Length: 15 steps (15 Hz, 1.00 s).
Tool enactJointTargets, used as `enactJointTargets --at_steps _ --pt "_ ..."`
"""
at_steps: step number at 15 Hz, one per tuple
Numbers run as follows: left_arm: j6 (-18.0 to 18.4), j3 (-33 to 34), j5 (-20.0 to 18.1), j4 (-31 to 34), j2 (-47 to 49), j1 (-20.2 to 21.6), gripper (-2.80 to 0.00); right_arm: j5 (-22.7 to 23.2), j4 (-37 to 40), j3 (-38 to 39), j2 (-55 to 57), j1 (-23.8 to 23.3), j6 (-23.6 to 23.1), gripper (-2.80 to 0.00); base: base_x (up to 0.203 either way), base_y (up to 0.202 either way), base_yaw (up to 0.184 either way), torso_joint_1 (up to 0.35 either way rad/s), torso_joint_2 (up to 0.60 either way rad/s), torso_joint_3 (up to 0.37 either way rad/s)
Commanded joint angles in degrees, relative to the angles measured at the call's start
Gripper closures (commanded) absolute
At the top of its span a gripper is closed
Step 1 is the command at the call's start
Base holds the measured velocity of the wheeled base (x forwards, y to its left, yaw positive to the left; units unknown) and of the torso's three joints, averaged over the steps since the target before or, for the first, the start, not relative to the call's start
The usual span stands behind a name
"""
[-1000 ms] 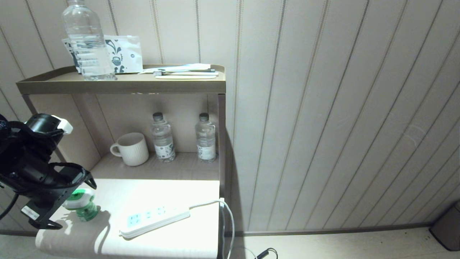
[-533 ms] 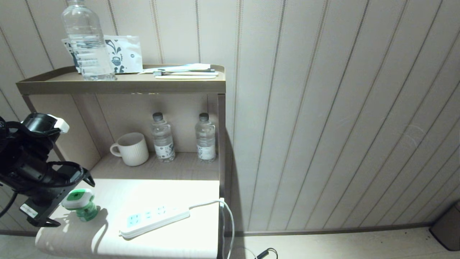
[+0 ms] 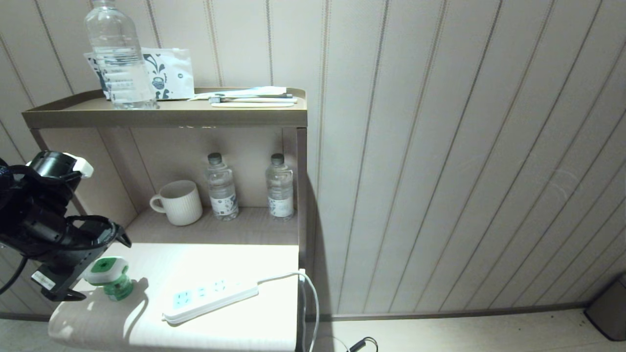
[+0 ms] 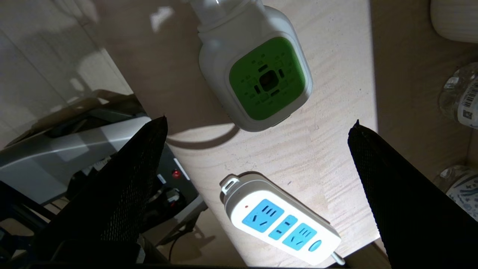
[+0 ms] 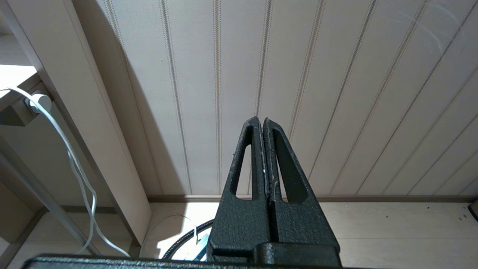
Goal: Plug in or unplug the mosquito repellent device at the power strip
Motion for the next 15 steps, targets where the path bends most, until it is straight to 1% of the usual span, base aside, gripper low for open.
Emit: enactJointTargets --at_steps 1,5,8,13,15 --pt "0.14 -0.04 0.06 -0.26 0.44 0.02 -2.8 -0.03 0.0 0.0 0.05 0.01 -0.01 0.0 0.0 0.0 0.0 0.0 0.0 0.0" --pt "0.38 -0.9 0.08 -1.24 2.15 0.81 -2.8 -0.02 0.0 0.0 -0.02 0.01 -0.01 0.0 0.0 0.0 0.0 0.0 0.0 0.0" --pt "1.45 -1.34 0.15 -3.88 3.25 1.25 -2.8 0.02 0.0 0.0 -0.02 0.01 -0.01 0.0 0.0 0.0 0.0 0.0 0.0 0.0" --pt "2.04 -3.87 0.06 -4.92 4.41 1.25 -2.8 -0.03 0.0 0.0 -0.02 0.01 -0.01 0.0 0.0 0.0 0.0 0.0 0.0 0.0" --pt "2.15 -4.4 -0.03 -6.48 4.66 1.25 -2.8 -0.03 0.0 0.0 0.03 0.01 -0.01 0.0 0.0 0.0 0.0 0.0 0.0 0.0"
